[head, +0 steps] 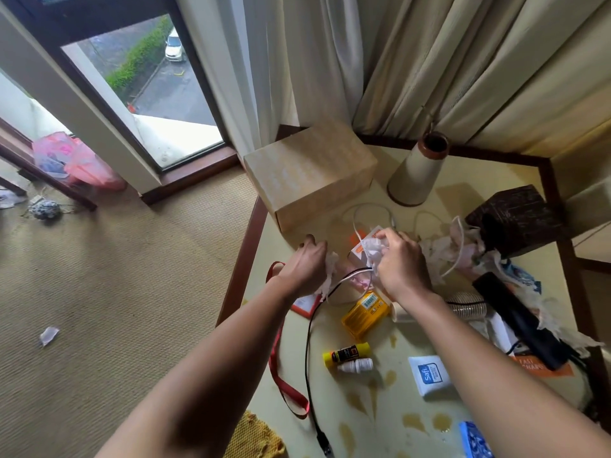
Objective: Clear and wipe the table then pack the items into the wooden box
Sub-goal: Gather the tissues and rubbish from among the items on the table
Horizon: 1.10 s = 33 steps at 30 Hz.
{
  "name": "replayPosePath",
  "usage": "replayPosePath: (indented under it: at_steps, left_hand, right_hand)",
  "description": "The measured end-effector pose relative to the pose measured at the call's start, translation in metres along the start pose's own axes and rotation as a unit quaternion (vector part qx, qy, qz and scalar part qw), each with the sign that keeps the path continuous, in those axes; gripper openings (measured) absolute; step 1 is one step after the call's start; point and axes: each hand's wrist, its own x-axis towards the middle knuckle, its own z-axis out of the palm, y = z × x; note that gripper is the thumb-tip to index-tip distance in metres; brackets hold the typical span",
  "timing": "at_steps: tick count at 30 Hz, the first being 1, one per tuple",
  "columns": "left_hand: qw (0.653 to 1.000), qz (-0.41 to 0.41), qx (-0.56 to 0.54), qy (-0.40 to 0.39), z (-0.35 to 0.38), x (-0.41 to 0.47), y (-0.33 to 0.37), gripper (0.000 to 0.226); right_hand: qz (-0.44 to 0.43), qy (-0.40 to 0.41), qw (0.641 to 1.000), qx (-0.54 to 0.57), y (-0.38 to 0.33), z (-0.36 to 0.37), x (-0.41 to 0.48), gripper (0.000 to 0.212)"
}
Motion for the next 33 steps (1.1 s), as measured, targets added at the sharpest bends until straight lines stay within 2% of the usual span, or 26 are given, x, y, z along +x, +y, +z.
replayPosePath:
  at_steps: [4,7,11,13,16,18,21,25,29,33]
  left_hand:
    - [0.993,-0.018,-0.097,0.067,-0.013,0.002,0.007,0.014]
    - [0.986,-0.025,-0.141,0.078,-0.021,0.005,0.012,0.025]
    - [0.996,-0.001,-0.087,-0.005,-0.017,0.014,0.016,0.026]
    - [0.997,0.01,-0.055,-0.05,-0.012,0.02,0.017,0.024]
    - [0.995,0.03,-0.027,-0.094,-0.007,0.027,0.016,0.042]
    - [0.996,0.029,-0.013,-0.086,-0.004,0.03,0.015,0.05]
    - [0.998,0.019,0.007,-0.061,0.001,0.033,0.018,0.05]
    - [0.998,0.01,0.031,-0.062,0.006,0.032,0.022,0.057]
    - [0.997,0.04,0.002,-0.063,0.008,0.029,0.023,0.046]
    - [0.997,0.047,-0.052,-0.037,0.002,0.025,0.022,0.009]
  right_hand:
    - [0.008,0.052,0.996,0.067,-0.001,-0.012,0.001,0.052]
    - [0.027,0.056,0.995,0.074,0.005,-0.02,-0.001,0.051]
    - [0.063,-0.001,0.998,-0.016,0.017,-0.02,-0.006,0.034]
    - [0.067,-0.03,0.996,-0.055,0.022,-0.018,-0.009,0.034]
    - [0.07,-0.041,0.996,-0.046,0.026,-0.016,-0.011,0.032]
    - [0.056,-0.042,0.996,-0.063,0.026,-0.015,-0.013,0.03]
    - [0.039,-0.019,0.995,-0.092,0.027,-0.015,-0.014,0.027]
    - [0.025,-0.007,0.998,-0.063,0.033,-0.012,-0.011,0.025]
    - [0.047,-0.02,0.998,0.025,0.042,-0.013,-0.005,0.022]
    - [0.076,-0.006,0.995,0.067,0.049,-0.026,-0.002,0.022]
